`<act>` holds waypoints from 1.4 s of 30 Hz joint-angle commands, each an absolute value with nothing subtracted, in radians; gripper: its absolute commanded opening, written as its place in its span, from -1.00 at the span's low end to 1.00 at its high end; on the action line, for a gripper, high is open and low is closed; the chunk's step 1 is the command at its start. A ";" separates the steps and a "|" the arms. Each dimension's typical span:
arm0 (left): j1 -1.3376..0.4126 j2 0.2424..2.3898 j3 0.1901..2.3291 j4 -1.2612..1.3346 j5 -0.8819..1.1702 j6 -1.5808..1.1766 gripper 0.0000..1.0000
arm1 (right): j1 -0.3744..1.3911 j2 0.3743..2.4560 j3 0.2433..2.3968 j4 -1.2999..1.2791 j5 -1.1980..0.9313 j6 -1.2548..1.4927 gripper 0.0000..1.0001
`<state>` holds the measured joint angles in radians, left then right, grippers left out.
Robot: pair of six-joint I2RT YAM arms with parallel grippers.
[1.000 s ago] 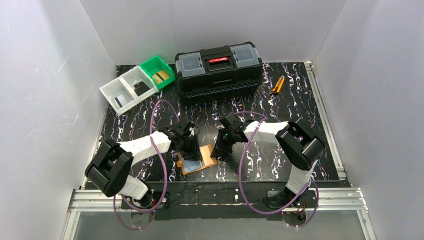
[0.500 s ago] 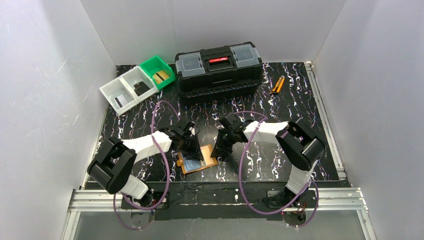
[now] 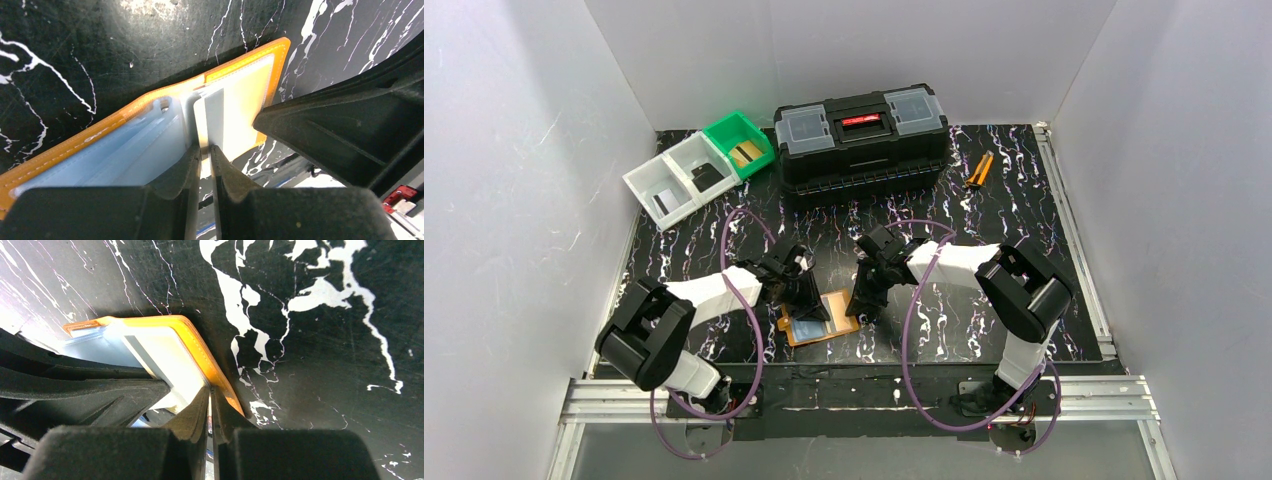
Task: Take the credit cards out of the card holder
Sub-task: Remove the credit card from the card holder.
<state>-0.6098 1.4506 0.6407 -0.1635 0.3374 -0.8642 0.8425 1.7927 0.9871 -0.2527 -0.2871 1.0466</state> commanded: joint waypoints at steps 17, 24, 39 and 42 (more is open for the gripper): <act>-0.536 1.346 0.623 -0.229 0.408 -0.822 -1.00 | 0.861 1.828 0.936 -0.354 -0.212 1.058 -0.88; -0.506 1.344 0.608 -0.238 0.432 -0.798 -1.00 | 0.851 1.830 0.929 -0.352 -0.217 1.059 -0.90; -0.469 1.373 0.615 -0.314 0.373 -0.708 -1.00 | 0.844 1.841 0.937 -0.355 -0.225 1.050 -0.91; -0.462 1.383 0.619 -0.315 0.373 -0.705 -1.00 | 0.844 1.844 0.940 -0.357 -0.225 1.048 -0.92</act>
<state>-0.4797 1.3750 0.6167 -0.2565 0.4061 -0.7425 0.8387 1.7924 0.9779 -0.2520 -0.2871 1.0744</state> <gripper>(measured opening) 0.031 0.052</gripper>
